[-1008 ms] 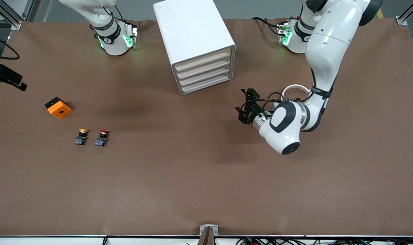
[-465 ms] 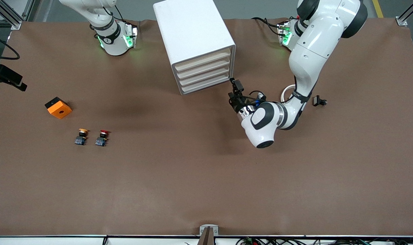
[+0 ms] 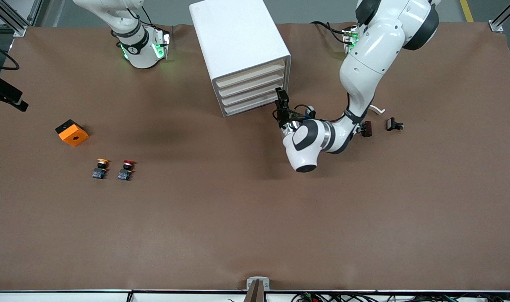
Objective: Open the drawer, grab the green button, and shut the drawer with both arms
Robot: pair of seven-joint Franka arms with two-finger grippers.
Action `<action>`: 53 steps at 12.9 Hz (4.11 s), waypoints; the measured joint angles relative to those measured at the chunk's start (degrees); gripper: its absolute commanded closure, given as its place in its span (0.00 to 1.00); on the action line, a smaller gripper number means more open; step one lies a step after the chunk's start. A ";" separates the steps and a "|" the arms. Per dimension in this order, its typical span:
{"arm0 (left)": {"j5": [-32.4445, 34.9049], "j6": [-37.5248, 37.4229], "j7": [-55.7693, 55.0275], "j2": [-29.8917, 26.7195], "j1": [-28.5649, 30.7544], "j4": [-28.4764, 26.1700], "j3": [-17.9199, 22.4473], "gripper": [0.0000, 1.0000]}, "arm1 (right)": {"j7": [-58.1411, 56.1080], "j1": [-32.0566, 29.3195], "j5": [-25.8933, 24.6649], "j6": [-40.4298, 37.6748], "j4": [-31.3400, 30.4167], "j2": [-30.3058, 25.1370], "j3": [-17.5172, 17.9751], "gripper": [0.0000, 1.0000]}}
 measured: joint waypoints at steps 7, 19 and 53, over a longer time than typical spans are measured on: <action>-1.38 -0.03 -0.02 0.76 -3.27 -1.73 -0.09 0.83 | -0.53 0.40 -0.43 2.57 -0.06 8.47 0.53 0.00; -2.43 0.50 -0.03 1.48 -2.90 -0.86 1.24 0.95 | 26.10 13.60 3.03 3.09 1.34 12.14 1.24 0.00; -4.92 10.44 -0.13 1.51 7.51 10.56 3.82 0.00 | 88.75 55.95 -1.19 38.24 -7.54 34.24 1.07 0.02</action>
